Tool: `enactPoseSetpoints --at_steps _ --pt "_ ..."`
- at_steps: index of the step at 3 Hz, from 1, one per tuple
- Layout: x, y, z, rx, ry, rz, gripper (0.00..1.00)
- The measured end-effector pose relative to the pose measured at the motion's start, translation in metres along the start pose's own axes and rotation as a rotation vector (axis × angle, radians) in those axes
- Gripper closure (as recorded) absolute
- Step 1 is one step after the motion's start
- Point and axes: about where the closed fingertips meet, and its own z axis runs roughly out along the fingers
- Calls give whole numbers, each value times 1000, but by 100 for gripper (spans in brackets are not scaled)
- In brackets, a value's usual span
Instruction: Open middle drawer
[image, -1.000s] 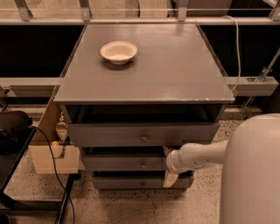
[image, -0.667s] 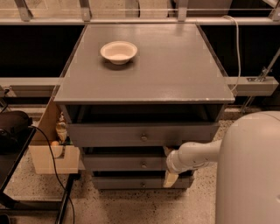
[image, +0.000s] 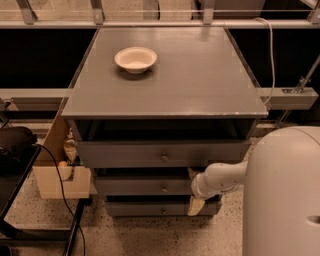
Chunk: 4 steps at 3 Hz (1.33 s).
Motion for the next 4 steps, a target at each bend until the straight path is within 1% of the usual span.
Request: enactPoseSetpoints --at_steps 1,2,3,4 --pt "12 0 16 -25 19 30 0" --pt "16 0 19 -34 28 38 0" --pt "21 2 22 -56 35 56 0" --pt "24 6 21 -90 35 75 0"
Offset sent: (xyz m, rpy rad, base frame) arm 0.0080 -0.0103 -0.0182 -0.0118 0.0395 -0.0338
